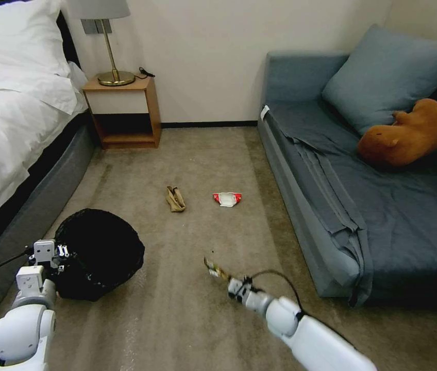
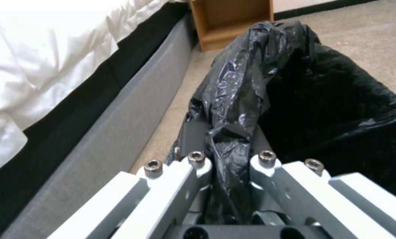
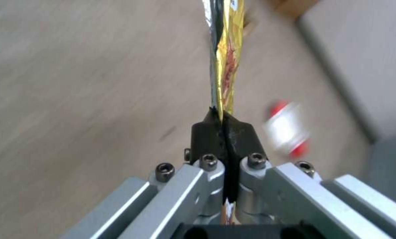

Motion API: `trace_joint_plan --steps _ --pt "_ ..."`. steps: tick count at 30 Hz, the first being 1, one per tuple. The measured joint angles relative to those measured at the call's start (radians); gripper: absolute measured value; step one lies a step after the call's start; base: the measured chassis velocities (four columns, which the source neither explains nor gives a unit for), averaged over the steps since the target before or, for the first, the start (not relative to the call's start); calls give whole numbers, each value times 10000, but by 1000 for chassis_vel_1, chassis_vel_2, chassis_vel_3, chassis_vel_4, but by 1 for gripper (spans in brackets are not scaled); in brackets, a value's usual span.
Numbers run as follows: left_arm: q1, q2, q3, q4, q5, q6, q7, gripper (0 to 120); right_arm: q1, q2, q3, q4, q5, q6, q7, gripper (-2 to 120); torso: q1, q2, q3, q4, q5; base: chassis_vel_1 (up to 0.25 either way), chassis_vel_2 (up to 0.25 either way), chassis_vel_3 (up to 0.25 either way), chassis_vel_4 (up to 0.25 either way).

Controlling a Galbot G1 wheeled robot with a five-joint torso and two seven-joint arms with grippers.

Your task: Pick up the trash bin, then pick up the garbage on the floor and place it into the trash bin.

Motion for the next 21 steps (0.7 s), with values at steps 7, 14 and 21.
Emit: trace_joint_plan --steps 7,14,21 --pt "30 -100 228 -6 -132 -117 117 5 1996 68 -1435 1446 3196 -271 182 0 0 1 0 1 -3 0 0 0 0" --pt "1 -204 453 -18 -317 -330 406 5 2540 964 -2885 1726 5256 -77 699 0 0 2 0 3 -5 0 0 0 0" --pt "-69 -372 570 52 -276 -503 555 5 2709 2134 -3687 993 7330 974 861 0 0 2 -1 2 -4 0 0 0 0"
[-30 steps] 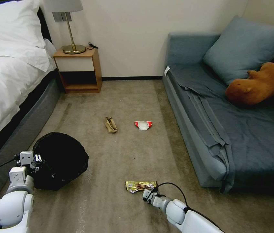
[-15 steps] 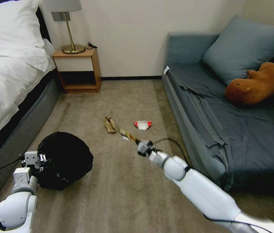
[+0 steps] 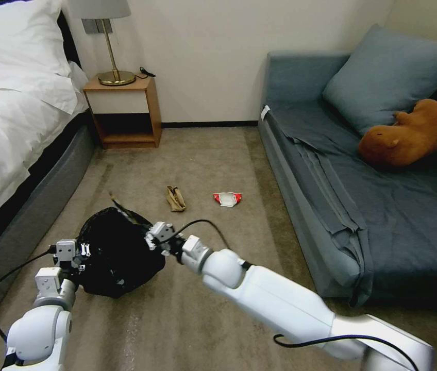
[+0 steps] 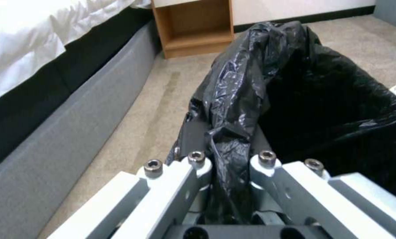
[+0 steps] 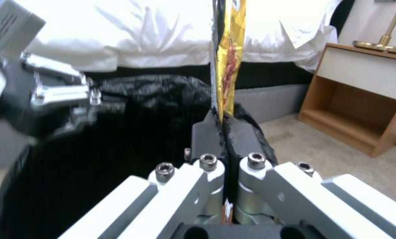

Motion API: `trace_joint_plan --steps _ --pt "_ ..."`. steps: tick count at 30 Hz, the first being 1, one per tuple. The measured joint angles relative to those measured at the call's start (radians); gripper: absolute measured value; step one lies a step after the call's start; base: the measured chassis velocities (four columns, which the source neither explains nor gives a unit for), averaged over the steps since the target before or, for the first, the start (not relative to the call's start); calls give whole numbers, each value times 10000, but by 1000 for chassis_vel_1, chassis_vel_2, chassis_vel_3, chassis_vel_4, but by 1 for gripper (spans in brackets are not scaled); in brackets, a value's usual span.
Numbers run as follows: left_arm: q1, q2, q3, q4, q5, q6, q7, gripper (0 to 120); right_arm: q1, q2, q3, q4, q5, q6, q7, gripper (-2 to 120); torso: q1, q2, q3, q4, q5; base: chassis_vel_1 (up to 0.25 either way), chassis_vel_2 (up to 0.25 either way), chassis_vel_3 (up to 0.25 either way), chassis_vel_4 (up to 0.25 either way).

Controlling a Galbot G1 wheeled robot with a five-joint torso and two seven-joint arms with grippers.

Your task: Pick up the trash bin, then pick up the garbage on the floor and place it into the trash bin.

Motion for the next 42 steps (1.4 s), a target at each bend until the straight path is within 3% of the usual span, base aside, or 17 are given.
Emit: trace_joint_plan --steps 14,18,28,36,40,42 --pt "-375 -103 135 265 169 29 -69 5 -165 587 -275 -897 105 -280 392 4 0 0 0 -2 1 0 0 0 0" --pt "-481 -139 145 399 178 30 -71 5 -395 648 -318 -985 -200 -321 546 22 0 0 0 -2 1 0 0 0 0" --pt "-477 -268 98 337 221 27 -125 5 -546 704 90 -958 -900 -513 1008 54 -1 0 -1 -2 2 0 0 0 0" --pt "-357 -242 -336 440 90 -100 -174 5 -742 677 1725 -1524 -1739 -1784 2768 85 0 0 0 -1 3 0 0 0 0" --pt "-322 -206 -454 501 206 -183 -246 5 -905 399 2887 -2207 -1874 -2360 3080 99 -1 0 -1 -1 3 0 0 0 0" --pt "-301 -256 -455 477 216 -182 -270 5 -1038 280 3306 -2337 -2008 -2604 3106 99 0 0 0 -2 4 0 0 0 0"
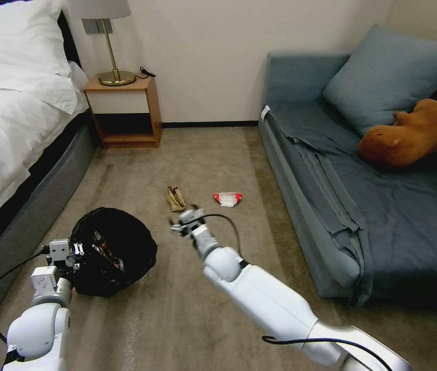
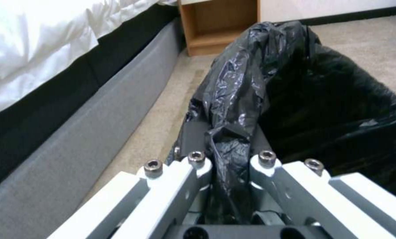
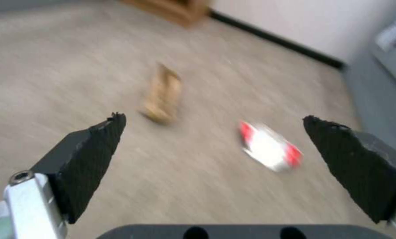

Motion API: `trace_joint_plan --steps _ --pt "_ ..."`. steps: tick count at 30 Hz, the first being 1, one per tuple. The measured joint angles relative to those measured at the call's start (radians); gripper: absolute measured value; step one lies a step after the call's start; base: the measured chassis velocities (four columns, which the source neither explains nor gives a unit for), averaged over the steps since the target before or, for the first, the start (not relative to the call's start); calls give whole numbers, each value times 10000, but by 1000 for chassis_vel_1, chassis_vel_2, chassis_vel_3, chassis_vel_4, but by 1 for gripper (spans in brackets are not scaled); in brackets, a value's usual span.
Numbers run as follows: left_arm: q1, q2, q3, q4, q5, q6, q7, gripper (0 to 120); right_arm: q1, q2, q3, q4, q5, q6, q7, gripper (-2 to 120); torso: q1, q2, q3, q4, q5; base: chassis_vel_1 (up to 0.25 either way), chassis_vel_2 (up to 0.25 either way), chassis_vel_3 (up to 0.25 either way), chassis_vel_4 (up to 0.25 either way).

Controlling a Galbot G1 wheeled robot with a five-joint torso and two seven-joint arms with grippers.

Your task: Pick up the trash bin, then pick up the garbage on the floor and place it into the trash bin.

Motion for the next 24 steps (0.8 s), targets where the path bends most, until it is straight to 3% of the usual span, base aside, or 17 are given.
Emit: trace_joint_plan --steps 8,15,24 --pt "282 -515 79 -288 183 -33 -60 5 -937 -173 2156 -280 -407 -440 66 100 0 1 -1 0 0 0 0 0 0" --pt "467 -448 0 -465 284 -91 -107 5 -2015 -462 3173 285 -66 -375 -493 100 -1 1 -1 0 1 0 0 0 0" --pt "767 -268 -140 -537 232 -151 -105 5 -2429 -418 3258 594 -76 -237 -590 100 -1 1 -2 1 -2 0 0 0 0"
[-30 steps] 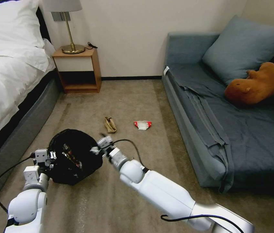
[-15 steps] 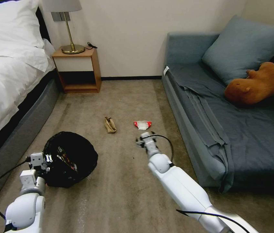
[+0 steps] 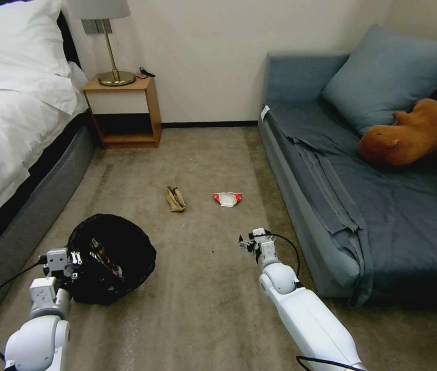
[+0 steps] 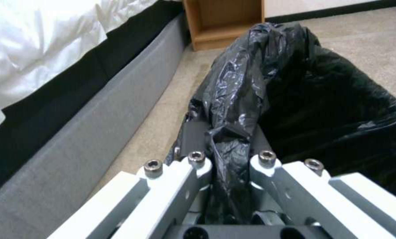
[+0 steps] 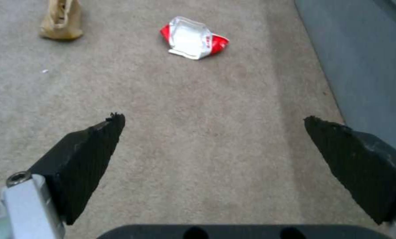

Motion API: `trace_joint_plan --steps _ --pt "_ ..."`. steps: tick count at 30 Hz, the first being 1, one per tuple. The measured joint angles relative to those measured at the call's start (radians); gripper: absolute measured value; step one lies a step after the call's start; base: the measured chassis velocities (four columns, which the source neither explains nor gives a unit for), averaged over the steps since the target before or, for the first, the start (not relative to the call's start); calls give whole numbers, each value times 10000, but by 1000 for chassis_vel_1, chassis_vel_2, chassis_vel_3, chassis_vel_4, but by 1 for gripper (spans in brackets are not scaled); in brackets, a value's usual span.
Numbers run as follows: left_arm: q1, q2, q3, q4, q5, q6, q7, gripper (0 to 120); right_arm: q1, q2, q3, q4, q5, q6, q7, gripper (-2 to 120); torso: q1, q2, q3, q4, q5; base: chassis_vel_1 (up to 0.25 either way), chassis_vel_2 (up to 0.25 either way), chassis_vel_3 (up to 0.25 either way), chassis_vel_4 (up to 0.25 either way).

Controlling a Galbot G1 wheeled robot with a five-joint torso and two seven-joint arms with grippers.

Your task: Pick up the trash bin, then pick up the garbage on the floor and place it into the trash bin.

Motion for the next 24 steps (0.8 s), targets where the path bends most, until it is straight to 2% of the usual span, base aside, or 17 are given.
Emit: trace_joint_plan --steps 6,24 --pt "79 14 -33 45 -44 -79 -3 5 -83 6 -121 56 13 89 0 100 0 0 0 1 -1 -6 10 11 -8" --pt "-165 278 -72 373 -256 -116 18 5 -5 53 -253 -116 5 125 83 100 0 0 1 -1 -1 -90 82 93 -87"
